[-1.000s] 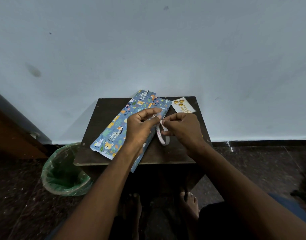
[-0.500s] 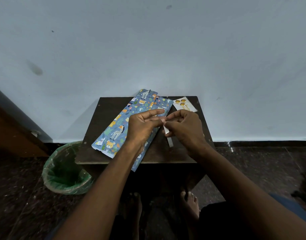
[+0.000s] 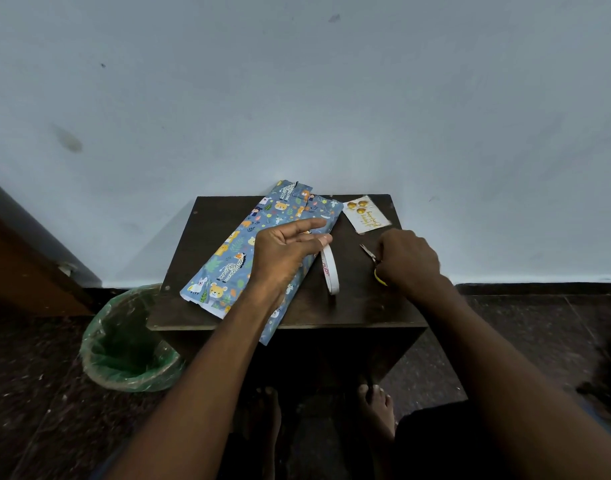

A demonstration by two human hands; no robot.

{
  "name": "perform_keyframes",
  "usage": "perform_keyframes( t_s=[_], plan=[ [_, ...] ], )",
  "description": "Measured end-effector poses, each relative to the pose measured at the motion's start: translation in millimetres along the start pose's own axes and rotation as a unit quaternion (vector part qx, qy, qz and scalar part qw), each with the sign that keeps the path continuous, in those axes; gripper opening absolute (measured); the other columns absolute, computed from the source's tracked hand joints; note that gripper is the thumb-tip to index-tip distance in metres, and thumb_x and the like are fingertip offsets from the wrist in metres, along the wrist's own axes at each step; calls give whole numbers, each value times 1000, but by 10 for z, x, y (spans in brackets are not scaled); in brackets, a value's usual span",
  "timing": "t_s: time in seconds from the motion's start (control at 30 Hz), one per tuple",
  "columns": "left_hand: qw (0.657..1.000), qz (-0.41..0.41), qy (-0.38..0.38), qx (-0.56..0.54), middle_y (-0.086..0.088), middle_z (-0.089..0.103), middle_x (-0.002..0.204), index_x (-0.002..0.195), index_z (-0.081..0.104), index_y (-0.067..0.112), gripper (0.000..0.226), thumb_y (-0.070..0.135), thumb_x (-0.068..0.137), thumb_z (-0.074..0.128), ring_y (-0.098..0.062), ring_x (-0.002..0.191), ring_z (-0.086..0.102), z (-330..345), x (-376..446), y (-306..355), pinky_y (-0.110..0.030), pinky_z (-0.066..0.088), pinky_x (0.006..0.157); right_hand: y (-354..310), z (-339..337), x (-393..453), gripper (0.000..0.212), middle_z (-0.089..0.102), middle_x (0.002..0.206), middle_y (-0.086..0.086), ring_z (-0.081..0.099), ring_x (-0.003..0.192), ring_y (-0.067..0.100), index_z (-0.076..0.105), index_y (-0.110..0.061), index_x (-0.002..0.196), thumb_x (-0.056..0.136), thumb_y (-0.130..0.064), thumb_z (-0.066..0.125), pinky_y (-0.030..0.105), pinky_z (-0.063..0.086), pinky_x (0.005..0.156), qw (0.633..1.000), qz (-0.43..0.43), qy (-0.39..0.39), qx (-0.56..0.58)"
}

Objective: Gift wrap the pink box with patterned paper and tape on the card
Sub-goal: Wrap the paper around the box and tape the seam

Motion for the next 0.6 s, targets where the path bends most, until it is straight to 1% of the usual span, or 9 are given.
perform_keyframes(
  t_s=[0.07, 0.17, 0.27, 0.4, 0.5, 0.6],
  plan=[
    [1000, 1, 1, 5, -13, 82, 94, 115, 81, 6, 32, -1, 84, 85, -17, 93, 80, -5, -1, 4, -16, 56, 80, -45, -19, 3, 27, 65, 119, 15, 64, 107, 36, 65, -9, 113, 86, -10, 64, 35, 48, 79, 1000, -8, 23, -12],
    [1000, 10, 4, 11, -13, 82, 93, 115, 81, 6, 32, -1, 85, 85, -16, 91, 80, -16, -4, 14, -16, 56, 80, -68, -76, -6, 32, 64, 122, 17, 63, 110, 37, 65, -7, 119, 87, -10, 65, 38, 52, 82, 999, -3, 42, -28],
    [1000, 22, 2, 19, -13, 82, 90, 115, 81, 6, 31, -1, 85, 85, -16, 89, 80, -19, 3, 29, -18, 57, 82, -55, -50, -21, 35, 65, 124, 15, 64, 113, 35, 63, -8, 124, 90, -14, 69, 35, 47, 77, 998, 6, 31, -55],
    [999, 30, -1, 26, -13, 82, 91, 114, 81, 7, 30, -1, 85, 84, -21, 93, 81, -6, 5, 38, -22, 59, 87, -162, 15, -51, 25, 64, 122, 15, 63, 113, 36, 62, -9, 117, 92, -12, 64, 36, 44, 77, 997, -19, 35, -60],
    [999, 37, -6, 24, -13, 82, 94, 114, 81, 7, 30, -2, 86, 83, -25, 97, 81, -12, 14, 48, -28, 61, 93, -298, 45, -82, 25, 65, 121, 14, 62, 114, 36, 62, -12, 116, 91, -11, 64, 37, 45, 77, 995, -46, 39, -79],
    [999, 39, -10, 26, -13, 82, 95, 115, 81, 8, 30, -1, 86, 83, -25, 98, 80, -28, 10, 51, -32, 60, 98, -369, 55, -100, 23, 67, 118, 11, 64, 112, 33, 64, -14, 113, 91, -9, 65, 37, 45, 76, 993, -52, 39, -102]
  ],
)
Point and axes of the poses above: each hand's wrist, its own x-axis towards the middle knuckle, its own z-axis out of the palm, y = z × x, the point moved 10 cm from there along x, towards the middle knuckle
